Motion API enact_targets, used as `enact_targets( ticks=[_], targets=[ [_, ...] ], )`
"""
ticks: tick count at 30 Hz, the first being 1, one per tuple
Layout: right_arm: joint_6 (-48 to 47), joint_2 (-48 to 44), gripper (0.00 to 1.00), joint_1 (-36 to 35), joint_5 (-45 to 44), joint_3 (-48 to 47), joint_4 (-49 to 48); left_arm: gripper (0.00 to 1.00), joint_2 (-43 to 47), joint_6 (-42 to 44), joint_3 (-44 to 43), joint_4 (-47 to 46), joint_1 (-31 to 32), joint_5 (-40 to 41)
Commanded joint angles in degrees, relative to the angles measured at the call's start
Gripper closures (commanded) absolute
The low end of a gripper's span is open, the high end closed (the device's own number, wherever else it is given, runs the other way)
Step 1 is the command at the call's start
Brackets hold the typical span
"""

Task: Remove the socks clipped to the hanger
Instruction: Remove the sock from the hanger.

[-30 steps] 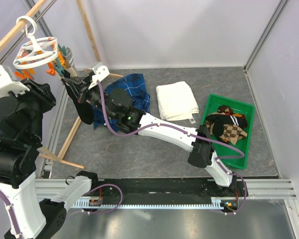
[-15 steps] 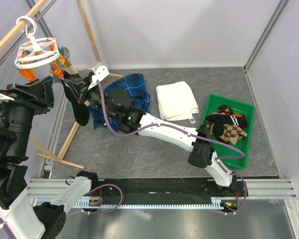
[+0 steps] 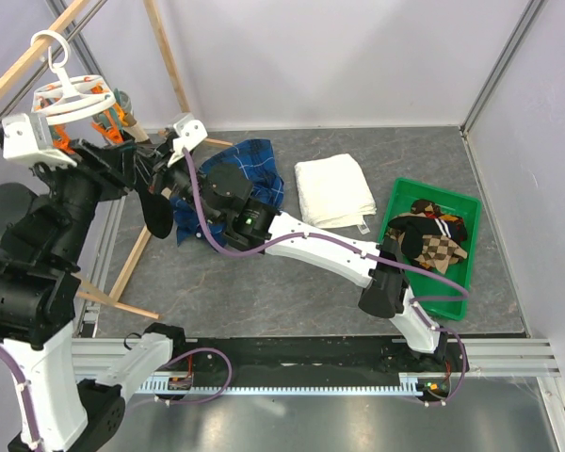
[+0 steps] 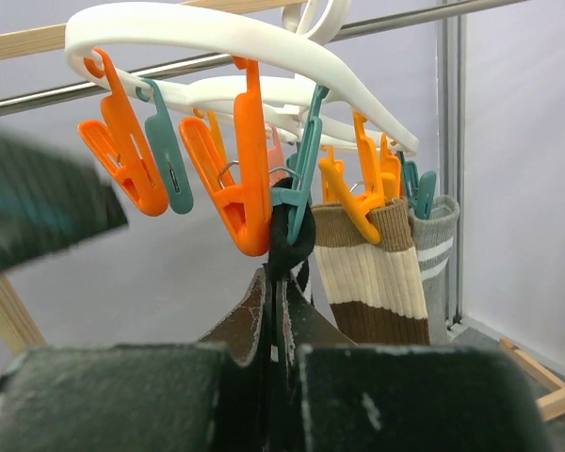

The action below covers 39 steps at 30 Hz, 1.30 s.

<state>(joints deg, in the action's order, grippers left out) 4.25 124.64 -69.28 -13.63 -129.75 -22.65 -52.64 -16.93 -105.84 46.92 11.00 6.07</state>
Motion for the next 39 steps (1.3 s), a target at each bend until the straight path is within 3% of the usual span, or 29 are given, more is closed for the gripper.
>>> enact_targets(
  ticks=[1,5,13,19,26,35,36,39],
  targets=[
    [1.5,-3.2,1.00,-0.3,1.1,-3.5,0.9,0.47,7.7,4.5,7.5,-4.2,0.2,7.5],
    [3.6,-2.6,1.00,-0.2,2.2,-5.2,1.6,0.45,16.7,6.6,24.8,-12.3,0.2,12.8],
    [7.7,-1.9,1.00,-0.3,6.1,-5.0,2.2,0.44,27.9,8.2,42.4,-20.9,0.2,14.1],
    [11.3,-1.2,1.00,-1.1,9.0,-4.9,1.5,0.42,28.4,8.7,49.2,-23.0,0.2,16.3],
    [13.5,1.2,1.00,-2.1,9.5,-5.3,0.4,0.42,29.1,8.3,54.2,-28.5,0.2,30.3],
    [18.8,6.1,1.00,-2.6,10.5,-9.3,-2.1,0.44,31.4,10.1,59.0,-36.2,0.2,33.1],
    [18.8,6.2,1.00,-2.6,10.4,-9.0,-2.5,0.45,31.4,10.4,58.9,-36.2,0.2,33.6],
    [18.8,6.8,1.00,-2.6,9.8,-9.2,-3.4,0.62,31.5,11.9,59.0,-37.2,0.2,34.5]
  ],
)
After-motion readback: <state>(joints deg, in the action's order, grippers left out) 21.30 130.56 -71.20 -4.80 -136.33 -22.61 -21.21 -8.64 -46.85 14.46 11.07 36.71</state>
